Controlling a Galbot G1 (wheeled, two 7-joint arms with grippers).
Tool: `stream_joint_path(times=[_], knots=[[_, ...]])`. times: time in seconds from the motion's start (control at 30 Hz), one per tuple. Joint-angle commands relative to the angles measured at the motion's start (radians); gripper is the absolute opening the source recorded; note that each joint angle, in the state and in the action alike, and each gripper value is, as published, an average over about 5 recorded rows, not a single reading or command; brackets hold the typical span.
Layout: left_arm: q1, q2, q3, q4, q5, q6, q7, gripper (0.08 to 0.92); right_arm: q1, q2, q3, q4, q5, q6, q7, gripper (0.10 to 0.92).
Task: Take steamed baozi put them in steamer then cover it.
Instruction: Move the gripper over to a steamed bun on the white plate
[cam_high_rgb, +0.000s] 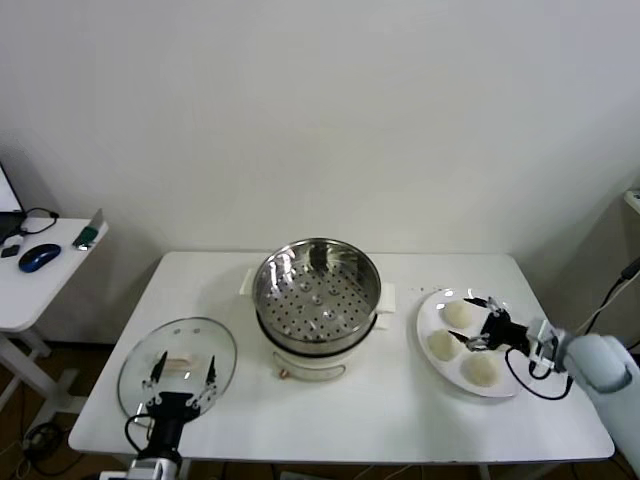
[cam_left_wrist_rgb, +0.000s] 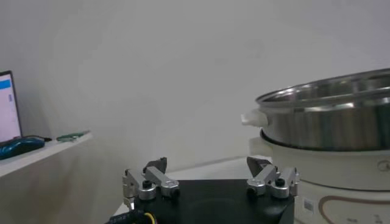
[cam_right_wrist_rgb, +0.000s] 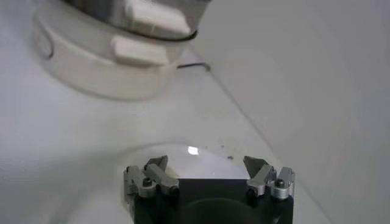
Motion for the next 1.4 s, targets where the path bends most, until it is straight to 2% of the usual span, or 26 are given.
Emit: stream_joint_path(times=[0.03, 0.27, 0.63, 1.4], knots=[[-0.012, 0.013, 0.002, 0.007, -0.001, 0.024, 0.012, 0.823, 0.623, -0.048, -0.596, -0.290, -0.168, 0.078, -0.272, 0.823], [-0.022, 0.014, 0.000, 0.011, 0.000, 0.036, 0.009, 0.823, 0.775, 0.089, -0.839, -0.402, -0.172, 0.088, -0.258, 0.823], [-0.017, 0.000, 0.005, 0.011, 0.039, 0.048, -0.006, 0.823, 0.725, 0.267, -0.837, -0.573, -0.243, 0.084, -0.235, 0.823], [0.005, 0.003, -0.010, 0.039, 0.044, 0.015, -0.009, 0.823, 0.644, 0.377, -0.712, -0.681, -0.322, 0.084, -0.197, 0.823]])
